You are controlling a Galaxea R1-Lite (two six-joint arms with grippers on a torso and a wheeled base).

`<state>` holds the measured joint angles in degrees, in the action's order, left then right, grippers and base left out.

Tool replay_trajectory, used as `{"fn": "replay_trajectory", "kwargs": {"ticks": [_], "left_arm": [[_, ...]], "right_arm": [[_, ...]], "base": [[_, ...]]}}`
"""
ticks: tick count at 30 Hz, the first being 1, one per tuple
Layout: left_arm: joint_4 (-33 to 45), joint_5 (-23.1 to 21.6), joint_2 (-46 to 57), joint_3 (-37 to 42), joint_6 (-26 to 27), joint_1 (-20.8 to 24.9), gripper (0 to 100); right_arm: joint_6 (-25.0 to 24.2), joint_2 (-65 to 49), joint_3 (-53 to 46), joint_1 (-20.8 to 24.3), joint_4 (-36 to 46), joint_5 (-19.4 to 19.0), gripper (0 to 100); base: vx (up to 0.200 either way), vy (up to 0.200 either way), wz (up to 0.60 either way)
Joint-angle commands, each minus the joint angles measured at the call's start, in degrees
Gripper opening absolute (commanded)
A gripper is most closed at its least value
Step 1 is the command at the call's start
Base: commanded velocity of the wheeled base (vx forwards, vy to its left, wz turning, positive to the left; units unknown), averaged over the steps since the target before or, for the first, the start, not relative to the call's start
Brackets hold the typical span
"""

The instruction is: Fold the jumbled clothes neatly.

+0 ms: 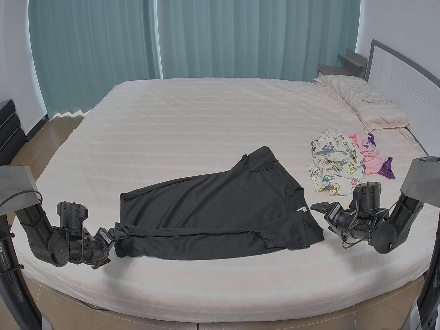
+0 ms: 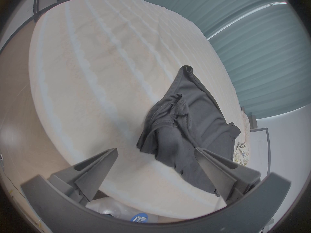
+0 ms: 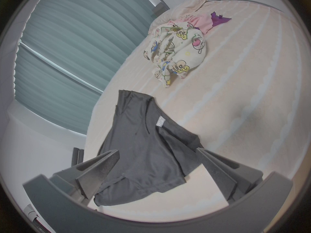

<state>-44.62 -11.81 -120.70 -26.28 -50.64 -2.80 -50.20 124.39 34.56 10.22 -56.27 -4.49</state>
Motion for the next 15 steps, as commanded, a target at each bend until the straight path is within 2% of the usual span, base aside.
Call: {"fn": "replay_trajectory", "kwargs": {"ticks": [1, 2, 5, 8, 15], "left_arm": [[0.0, 0.0, 0.0, -0.1, -0.2, -0.1, 100], [0.0, 0.1, 0.0, -0.1, -0.1, -0.1, 100], [0.0, 0.1, 0.5, 0.4, -0.1, -0.2, 100], [0.0, 0.1, 0.8, 0.5, 0.0, -0.2, 100], [0.1, 0.2, 0.4, 0.7, 0.1, -0.5, 100]], "right_arm": [[-2.1, 0.0, -8.4, 0.3, -7.9, -1.7, 100], [-2.0, 1.1, -9.8, 0.3, -11.8, -2.2, 100], [-0.7, 3.1, -10.7, 0.2, -13.9, -1.9, 100], [1.2, 3.4, -11.4, 0.5, -13.5, -1.7, 100], [1.6, 3.7, -12.3, 0.4, -8.9, -1.5, 100]], "base": [[0.200, 0.000, 0.00], [0.200, 0.000, 0.00], [0.000, 0.000, 0.00], [0.000, 0.000, 0.00], [0.000, 0.000, 0.00]]}}
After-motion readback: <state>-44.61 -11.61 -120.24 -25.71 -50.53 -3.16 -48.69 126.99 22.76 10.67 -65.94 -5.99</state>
